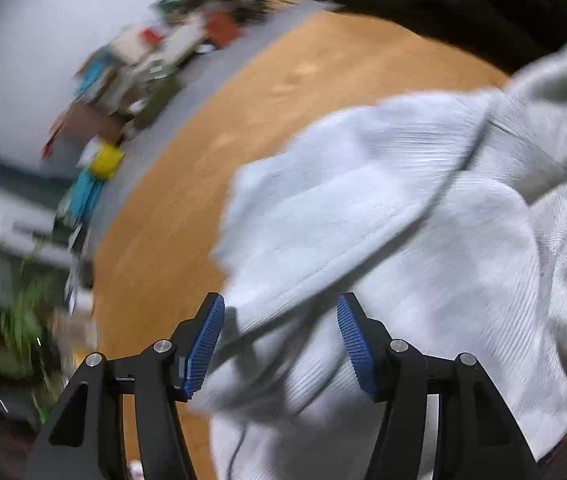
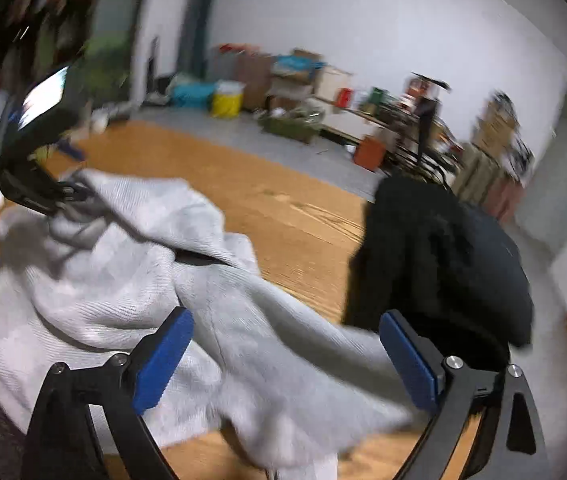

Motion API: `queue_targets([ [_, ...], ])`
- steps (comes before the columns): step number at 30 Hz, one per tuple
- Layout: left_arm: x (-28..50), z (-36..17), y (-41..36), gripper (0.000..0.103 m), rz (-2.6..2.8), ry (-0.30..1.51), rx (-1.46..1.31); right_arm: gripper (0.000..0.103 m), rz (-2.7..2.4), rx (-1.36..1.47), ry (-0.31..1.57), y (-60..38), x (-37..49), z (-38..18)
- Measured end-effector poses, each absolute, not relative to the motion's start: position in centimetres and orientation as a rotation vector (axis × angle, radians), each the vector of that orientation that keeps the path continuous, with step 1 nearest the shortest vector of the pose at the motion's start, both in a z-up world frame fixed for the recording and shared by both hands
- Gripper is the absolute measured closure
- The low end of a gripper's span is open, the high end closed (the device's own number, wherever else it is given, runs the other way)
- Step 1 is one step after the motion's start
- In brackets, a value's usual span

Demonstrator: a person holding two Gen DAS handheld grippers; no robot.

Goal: Fold clothes

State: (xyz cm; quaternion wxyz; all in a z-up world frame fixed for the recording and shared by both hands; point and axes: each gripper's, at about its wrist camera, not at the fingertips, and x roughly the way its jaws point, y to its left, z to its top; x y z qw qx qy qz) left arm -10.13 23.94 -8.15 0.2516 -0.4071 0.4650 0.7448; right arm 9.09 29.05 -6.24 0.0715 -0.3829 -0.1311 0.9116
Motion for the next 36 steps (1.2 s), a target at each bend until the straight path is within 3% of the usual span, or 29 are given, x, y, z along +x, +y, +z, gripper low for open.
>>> queue_targets([
  [4,-10.8,-12.2,27.5,0.042,1.953,1.453,-1.106,0.008,2.640,-1.358,-0.499,29.7,3.8,-9.8],
  [6,-12.0,-12.1,27.8,0.041,1.987,1.374,-1.151,0.009,2.578,-1.447,-0.495,30.6,1.8,-11.9],
  [8,-13.8,-10.7,27.1,0.043,2.045,1.181,-1.185,0.018,2.537,-1.521,-0.454,31.3,0.7,-13.7],
  [9,-14.7,-10.1,26.4,0.053,2.086,1.099,-1.180,0.046,2.528,-1.543,-0.430,31.3,0.5,-14.3],
  [10,-15.5,-9.0,25.9,0.059,2.131,1.020,-1.179,0.085,2.513,-1.568,-0.382,31.6,0.4,-14.8],
  [12,-18.4,-7.8,23.9,0.087,2.249,0.837,-1.235,0.091,2.507,-1.590,-0.287,32.2,0.5,-15.2],
  [16,-21.8,-6.2,20.8,0.091,2.484,0.811,-1.248,0.094,2.536,-1.414,-0.361,31.6,1.3,-13.1],
  [24,-26.0,2.6,9.3,0.092,2.879,0.634,-1.177,0.095,2.365,-1.046,-0.653,32.4,-1.6,-6.3],
  [30,-29.6,12.3,3.6,0.092,3.154,0.519,-0.866,0.095,2.269,-0.701,-0.571,36.0,-4.1,4.8],
  [33,-30.7,13.7,2.5,0.088,3.245,0.386,-0.707,0.093,2.246,-0.543,-0.442,37.7,-6.9,8.4],
  [34,-31.1,13.6,2.4,0.088,3.256,0.326,-0.669,0.078,2.243,-0.525,-0.400,38.0,-8.4,8.9],
  [35,-31.5,13.4,2.4,0.081,3.260,0.273,-0.646,0.059,2.253,-0.555,-0.364,38.0,-9.8,8.7],
  [36,-32.4,12.0,3.2,0.066,3.205,0.290,-0.774,0.015,2.277,-0.638,-0.334,37.6,-11.0,7.6],
])
